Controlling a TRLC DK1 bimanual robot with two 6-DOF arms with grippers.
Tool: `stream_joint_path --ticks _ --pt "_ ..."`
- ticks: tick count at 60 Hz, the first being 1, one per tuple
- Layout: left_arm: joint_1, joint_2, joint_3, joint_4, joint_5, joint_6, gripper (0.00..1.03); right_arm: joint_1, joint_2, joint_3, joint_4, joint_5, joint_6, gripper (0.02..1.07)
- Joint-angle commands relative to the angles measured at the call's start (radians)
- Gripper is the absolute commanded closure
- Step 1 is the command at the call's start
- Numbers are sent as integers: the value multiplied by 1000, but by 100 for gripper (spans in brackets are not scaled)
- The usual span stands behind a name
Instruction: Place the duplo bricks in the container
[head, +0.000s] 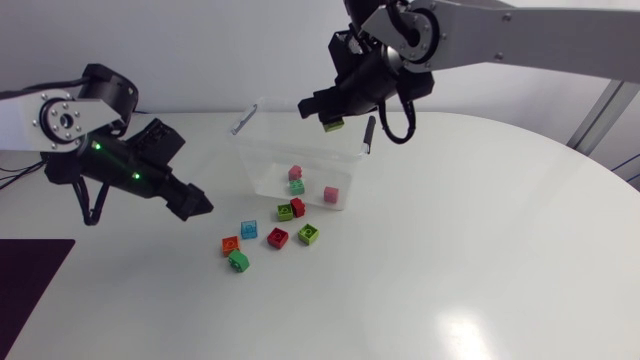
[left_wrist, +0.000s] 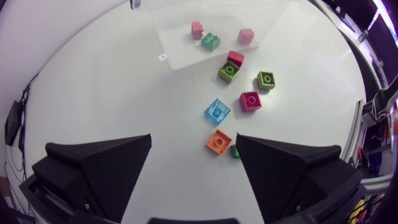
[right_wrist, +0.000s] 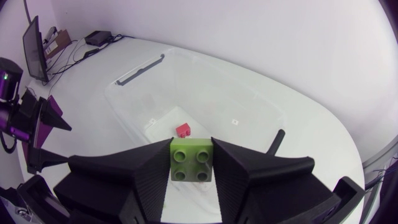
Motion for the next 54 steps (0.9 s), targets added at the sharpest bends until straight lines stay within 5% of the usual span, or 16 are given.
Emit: stream_joint_path --ticks 1,6,10,23,54 --pt "18 -18 -84 51 23 91 9 -20 64 34 37 14 18 76" --pt "22 -5 -125 96 33 127 9 -30 100 52 54 15 20 71" --pt "22 28 -137 120 46 159 9 -38 141 74 57 34 17 46" --pt "-11 137 -142 166 63 245 9 -66 135 68 49 40 4 14" --pt "-33 278 -136 232 53 472 12 -24 -259 -323 47 -9 -46 11"
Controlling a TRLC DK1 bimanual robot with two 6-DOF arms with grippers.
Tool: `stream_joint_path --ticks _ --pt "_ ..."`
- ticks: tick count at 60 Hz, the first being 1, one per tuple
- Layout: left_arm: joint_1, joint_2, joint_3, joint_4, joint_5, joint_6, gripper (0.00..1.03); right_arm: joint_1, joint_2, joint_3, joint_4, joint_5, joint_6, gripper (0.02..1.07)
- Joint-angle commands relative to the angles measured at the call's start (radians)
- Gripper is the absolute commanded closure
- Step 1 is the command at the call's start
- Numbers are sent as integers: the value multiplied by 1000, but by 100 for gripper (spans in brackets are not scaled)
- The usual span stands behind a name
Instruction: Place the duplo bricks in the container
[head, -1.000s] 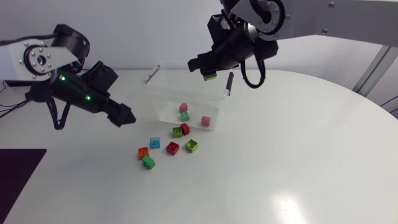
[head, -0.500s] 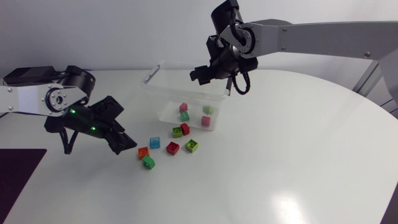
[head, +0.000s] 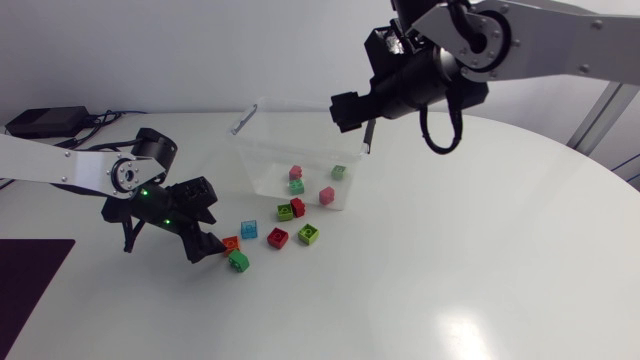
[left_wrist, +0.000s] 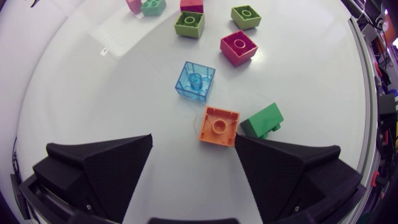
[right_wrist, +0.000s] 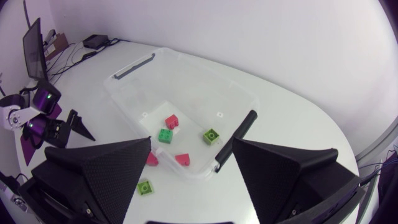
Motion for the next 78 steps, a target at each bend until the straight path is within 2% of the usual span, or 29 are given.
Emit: stream_joint_path --ticks 1,18,23,28,31,43,57,78 --pt "-13 37 -19 5 3 50 12 18 -42 -97 8 -5 -17 11" --pt "-60 75 -27 33 3 53 13 81 -81 -296 91 -8 -35 11" --pt "-79 94 -24 45 4 52 30 110 -58 -325 110 -8 -32 11" --pt "-88 106 -21 56 4 52 61 141 -31 -347 133 -6 -31 11" --pt "-94 106 -27 77 6 50 83 158 -6 -357 152 -5 -31 11" --pt "-86 74 -31 89 41 33 84 211 106 -388 224 -3 -60 11" --pt "-45 -90 -44 76 84 -9 85 213 241 -368 284 -5 -94 11" --pt "-22 -305 96 -55 167 -121 86 193 354 -281 314 -15 -143 12"
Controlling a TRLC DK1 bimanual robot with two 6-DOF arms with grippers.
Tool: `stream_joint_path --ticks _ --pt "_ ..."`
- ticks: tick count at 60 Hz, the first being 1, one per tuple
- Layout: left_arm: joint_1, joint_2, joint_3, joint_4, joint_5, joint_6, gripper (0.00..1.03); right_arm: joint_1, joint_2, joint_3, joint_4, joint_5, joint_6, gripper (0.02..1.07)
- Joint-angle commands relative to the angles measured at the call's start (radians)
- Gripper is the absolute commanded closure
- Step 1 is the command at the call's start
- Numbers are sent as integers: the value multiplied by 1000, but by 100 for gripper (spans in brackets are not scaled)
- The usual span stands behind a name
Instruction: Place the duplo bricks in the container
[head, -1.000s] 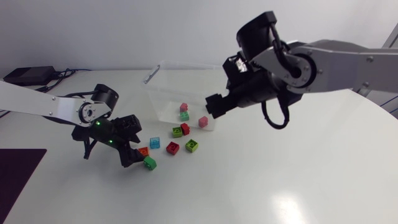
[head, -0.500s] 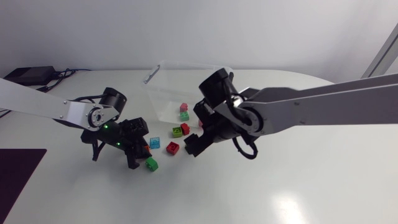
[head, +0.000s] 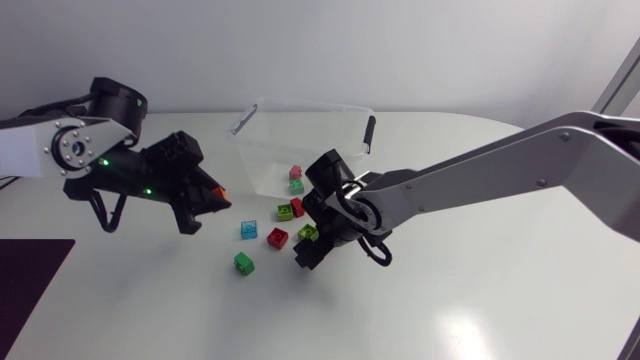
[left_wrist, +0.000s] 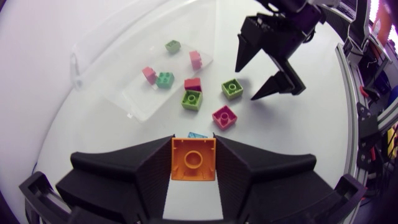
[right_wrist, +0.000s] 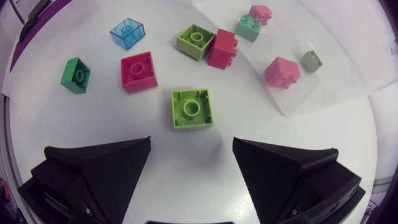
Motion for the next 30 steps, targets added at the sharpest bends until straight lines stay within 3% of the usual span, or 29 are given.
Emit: stream_joint_path --ticks 1,10,25,30 --pt "9 -35 77 -18 23 -57 86 -7 31 51 7 -7 -28 12" --pt "1 -4 178 -21 25 -146 86 -11 71 128 -61 -13 -37 16" --pt "-12 60 329 -122 46 -214 86 -27 144 278 -259 -53 -34 18" --pt "-14 76 382 -150 48 -238 86 -27 170 327 -309 -53 -36 27"
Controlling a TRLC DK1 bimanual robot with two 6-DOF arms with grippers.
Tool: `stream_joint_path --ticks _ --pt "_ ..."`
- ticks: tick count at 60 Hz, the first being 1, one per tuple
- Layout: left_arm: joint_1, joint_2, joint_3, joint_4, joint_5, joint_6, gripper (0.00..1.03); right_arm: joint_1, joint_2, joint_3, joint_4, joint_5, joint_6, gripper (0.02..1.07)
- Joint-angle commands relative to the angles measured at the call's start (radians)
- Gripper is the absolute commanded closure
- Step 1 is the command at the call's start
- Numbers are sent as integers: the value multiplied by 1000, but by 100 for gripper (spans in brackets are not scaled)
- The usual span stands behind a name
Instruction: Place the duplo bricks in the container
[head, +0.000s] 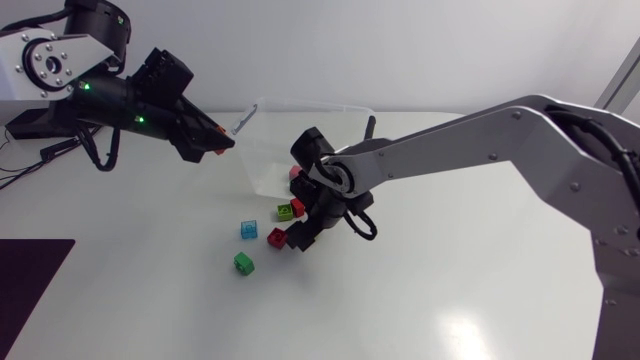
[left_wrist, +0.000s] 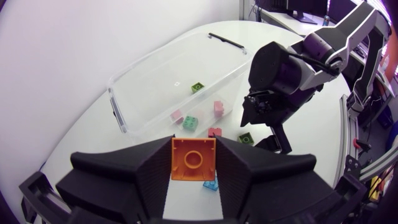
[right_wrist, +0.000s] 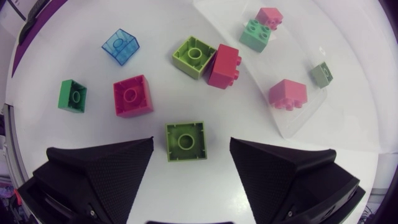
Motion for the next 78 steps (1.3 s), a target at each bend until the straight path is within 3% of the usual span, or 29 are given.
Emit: stream_joint_path --ticks 1,23,38,47,56,63,68,75,78 --pt "-8 32 74 -24 20 -43 86 -6 45 52 -43 -4 -12 28" --pt "-16 123 250 -33 21 -153 86 -15 136 199 -184 -33 -15 50" --pt "-11 155 289 -13 21 -192 86 -20 185 253 -243 -41 -22 74" --pt "-14 201 344 30 21 -262 85 -12 140 211 -238 -41 -12 75" --pt "-35 296 416 65 15 -327 83 -4 -24 111 -230 -33 9 75" --pt "-58 381 470 65 -23 -348 65 -4 -162 67 -250 -27 18 75" --pt "-75 423 488 65 -62 -357 39 -12 -246 62 -269 -23 29 75" --pt "-81 462 499 68 -114 -362 21 -32 -329 96 -292 -13 37 75" --pt "-80 466 496 68 -125 -365 20 -43 -347 124 -308 -12 38 75"
